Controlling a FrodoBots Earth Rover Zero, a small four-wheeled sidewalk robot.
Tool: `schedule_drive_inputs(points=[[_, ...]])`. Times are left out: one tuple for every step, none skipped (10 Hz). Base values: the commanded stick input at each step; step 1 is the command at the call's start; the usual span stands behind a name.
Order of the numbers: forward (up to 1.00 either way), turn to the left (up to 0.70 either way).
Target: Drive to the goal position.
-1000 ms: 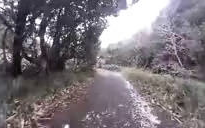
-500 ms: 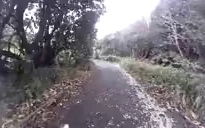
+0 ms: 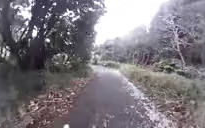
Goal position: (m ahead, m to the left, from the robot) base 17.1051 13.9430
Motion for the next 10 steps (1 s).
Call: schedule_drive_inputs(points=[[0.96,0.0],[0.96,0.0],[0.96,-0.09],[0.95,-0.19],[0.96,-0.34],[0.96,-0.31],[0.96,-0.28],[0.96,0.0],[0.96,0.0],[0.96,0.0]])
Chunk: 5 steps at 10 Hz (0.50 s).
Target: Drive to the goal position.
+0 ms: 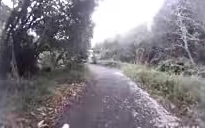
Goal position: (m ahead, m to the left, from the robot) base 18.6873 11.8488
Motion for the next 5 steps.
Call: schedule_drive_inputs(points=[[0.96,0.0],[0.96,0.0],[0.97,0.0],[0.96,-0.02],[0.96,-0.18]])
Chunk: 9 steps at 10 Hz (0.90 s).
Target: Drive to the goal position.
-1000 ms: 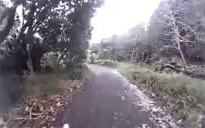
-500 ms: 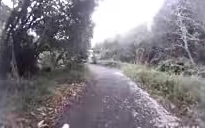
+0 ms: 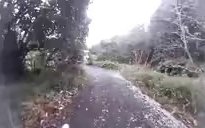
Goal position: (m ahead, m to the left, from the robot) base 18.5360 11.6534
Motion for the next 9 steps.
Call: schedule_drive_inputs(points=[[0.96,-0.34],[0.96,0.0],[0.96,0.0],[0.96,0.0],[0.96,0.0],[0.96,-0.06],[0.96,-0.23],[0.96,-0.37],[0.96,-0.2]])
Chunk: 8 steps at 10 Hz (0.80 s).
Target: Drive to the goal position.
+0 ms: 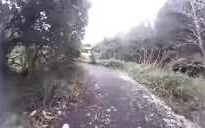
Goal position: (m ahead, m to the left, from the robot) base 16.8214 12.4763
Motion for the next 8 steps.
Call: schedule_drive_inputs(points=[[0.96,-0.02],[0.96,0.0],[0.96,0.0],[0.96,0.0],[0.96,0.0],[0.96,0.0],[0.96,0.0],[0.96,0.0]])
